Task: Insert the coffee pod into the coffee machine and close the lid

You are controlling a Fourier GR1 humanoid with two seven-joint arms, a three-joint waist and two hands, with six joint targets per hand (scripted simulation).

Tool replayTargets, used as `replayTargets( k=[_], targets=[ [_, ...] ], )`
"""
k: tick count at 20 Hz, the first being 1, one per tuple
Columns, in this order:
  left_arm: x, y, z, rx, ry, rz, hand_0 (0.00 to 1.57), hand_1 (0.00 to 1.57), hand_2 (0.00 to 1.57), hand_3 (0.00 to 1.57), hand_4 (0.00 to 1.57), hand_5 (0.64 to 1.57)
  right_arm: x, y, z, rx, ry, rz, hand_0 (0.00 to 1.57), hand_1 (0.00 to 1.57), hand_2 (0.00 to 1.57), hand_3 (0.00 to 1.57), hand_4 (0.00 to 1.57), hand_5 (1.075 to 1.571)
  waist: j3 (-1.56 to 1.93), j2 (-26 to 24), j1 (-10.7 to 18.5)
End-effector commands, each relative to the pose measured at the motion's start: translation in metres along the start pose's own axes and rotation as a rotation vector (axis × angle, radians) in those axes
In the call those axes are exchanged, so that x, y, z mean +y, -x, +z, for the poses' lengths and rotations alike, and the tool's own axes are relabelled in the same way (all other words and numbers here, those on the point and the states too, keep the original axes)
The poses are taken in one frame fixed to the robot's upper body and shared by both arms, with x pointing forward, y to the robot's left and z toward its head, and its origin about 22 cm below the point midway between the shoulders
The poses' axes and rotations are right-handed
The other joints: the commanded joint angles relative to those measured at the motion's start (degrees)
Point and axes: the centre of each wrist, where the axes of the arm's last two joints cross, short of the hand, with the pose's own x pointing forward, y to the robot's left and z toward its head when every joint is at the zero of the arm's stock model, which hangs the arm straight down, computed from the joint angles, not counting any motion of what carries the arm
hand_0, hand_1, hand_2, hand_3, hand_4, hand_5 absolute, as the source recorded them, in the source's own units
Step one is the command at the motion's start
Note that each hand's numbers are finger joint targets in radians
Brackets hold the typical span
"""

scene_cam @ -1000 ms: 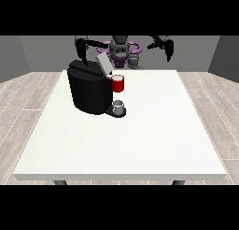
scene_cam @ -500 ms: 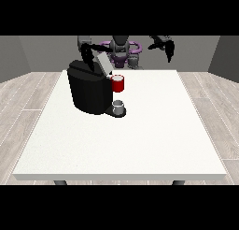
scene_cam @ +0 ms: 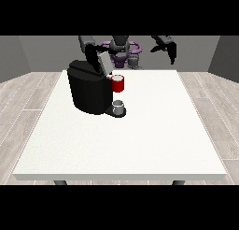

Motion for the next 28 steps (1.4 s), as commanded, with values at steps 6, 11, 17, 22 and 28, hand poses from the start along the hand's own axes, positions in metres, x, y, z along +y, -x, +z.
replayTargets(
  k=[6, 11, 17, 22, 28],
  targets=[
    [0.005, -0.007, -0.007, 0.019, 0.024, -0.007, 0.00, 0.00, 0.00, 0.00, 0.36, 1.571, 0.033, -0.059, -0.021, -0.062, -0.080, 0.101, 0.00, 0.00, 0.00, 0.00, 0.10, 1.571, -0.11, -0.1, 2.8],
    [-0.022, -0.021, -0.014, 0.001, 0.061, -0.022, 0.00, 0.00, 0.00, 0.00, 0.39, 1.571, 0.031, -0.049, -0.020, -0.102, -0.108, 0.116, 0.00, 0.00, 0.00, 0.00, 0.00, 1.571, -0.04, 1.9, 4.5],
    [-0.030, -0.029, -0.024, -0.088, 0.123, -0.026, 0.00, 0.00, 0.00, 0.00, 0.33, 1.571, 0.039, -0.096, -0.027, -0.207, -0.033, 0.207, 0.00, 0.00, 0.00, 0.00, 0.09, 1.571, -0.09, 6.0, 9.5],
    [-0.036, -0.029, -0.026, -0.088, 0.144, -0.002, 0.00, 0.00, 0.00, 0.00, 0.40, 1.571, 0.026, -0.116, -0.026, -0.204, -0.021, 0.255, 0.00, 0.00, 0.00, 0.00, 0.26, 1.571, -0.06, 5.7, 11.4],
    [-0.029, -0.041, -0.037, -0.143, 0.174, -0.022, 0.00, 0.00, 0.00, 0.00, 0.40, 1.571, 0.022, -0.140, -0.019, -0.232, 0.001, 0.265, 0.00, 0.00, 0.00, 0.00, 0.10, 1.571, -0.04, 8.5, 14.5]
  ],
)
